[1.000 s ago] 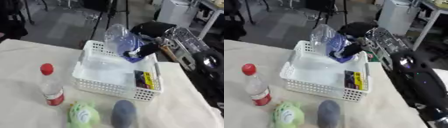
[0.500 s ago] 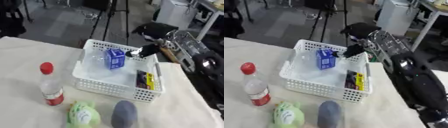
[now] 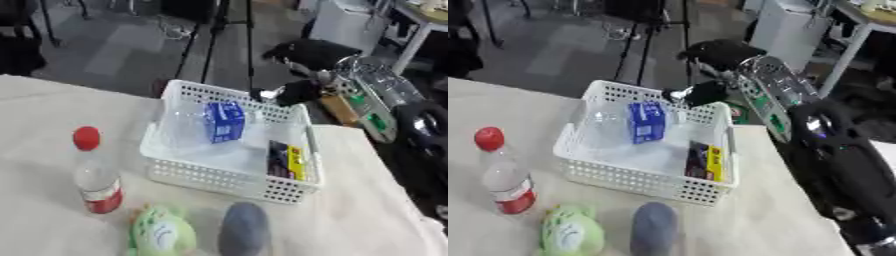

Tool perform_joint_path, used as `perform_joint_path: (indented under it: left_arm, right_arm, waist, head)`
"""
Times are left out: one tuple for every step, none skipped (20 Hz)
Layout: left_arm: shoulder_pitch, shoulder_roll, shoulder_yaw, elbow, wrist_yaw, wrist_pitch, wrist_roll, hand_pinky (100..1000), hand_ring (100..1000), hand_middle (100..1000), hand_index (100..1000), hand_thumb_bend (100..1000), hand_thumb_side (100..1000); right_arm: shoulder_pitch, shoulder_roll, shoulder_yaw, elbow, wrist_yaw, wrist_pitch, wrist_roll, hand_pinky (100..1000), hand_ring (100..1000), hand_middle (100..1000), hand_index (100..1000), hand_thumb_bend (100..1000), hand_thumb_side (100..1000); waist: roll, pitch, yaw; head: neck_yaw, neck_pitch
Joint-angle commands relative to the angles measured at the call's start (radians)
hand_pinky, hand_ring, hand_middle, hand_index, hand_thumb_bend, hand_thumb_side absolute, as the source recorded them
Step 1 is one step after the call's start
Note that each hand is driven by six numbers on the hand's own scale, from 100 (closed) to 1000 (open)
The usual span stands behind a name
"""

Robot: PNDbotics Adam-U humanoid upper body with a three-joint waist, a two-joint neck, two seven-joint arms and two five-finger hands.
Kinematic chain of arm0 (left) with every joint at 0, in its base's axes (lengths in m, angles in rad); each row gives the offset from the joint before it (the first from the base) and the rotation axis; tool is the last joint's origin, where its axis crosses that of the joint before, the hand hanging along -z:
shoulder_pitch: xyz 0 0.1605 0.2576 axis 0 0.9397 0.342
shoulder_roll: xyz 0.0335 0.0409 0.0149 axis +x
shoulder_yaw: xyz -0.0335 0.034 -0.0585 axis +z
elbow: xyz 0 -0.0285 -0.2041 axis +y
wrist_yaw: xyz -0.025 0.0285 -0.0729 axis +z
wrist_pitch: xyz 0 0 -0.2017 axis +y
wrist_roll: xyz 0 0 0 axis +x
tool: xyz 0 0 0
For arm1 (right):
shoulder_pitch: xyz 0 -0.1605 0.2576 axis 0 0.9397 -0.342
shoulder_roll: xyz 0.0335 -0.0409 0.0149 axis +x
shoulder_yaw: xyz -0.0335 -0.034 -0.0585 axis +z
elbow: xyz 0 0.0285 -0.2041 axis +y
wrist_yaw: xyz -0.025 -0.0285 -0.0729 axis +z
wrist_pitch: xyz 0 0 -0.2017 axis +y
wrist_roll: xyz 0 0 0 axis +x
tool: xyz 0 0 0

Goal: Pick up objects on the table and place them in the box.

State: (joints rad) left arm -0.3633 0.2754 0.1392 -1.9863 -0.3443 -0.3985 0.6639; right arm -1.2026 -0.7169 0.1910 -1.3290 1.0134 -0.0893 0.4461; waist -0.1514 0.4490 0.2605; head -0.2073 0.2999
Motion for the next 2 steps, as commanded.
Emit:
perform_joint_path:
  left_arm:
    - [0.0, 0.029, 0.009, -0.014, -0.006, 0.004, 0.006, 742, 903, 886, 790, 100, 1000]
    - [0.002, 0.029, 0.01, -0.014, -0.006, 0.005, 0.007, 742, 904, 886, 791, 100, 1000]
  right_arm:
    - [0.044, -0.123, -0.05, -0.2, -0.116, 0.066, -0.13, 1000, 924, 831, 1000, 100, 1000]
    - [0.072, -0.149, -0.062, -0.262, -0.148, 0.093, -0.171, 1000, 876, 766, 911, 100, 1000]
  waist:
    - [0.017, -0.034, -0.007]
    - [0.022, -0.036, -0.013]
  head:
    - [0.019, 0.032]
    - [0.028, 0.042]
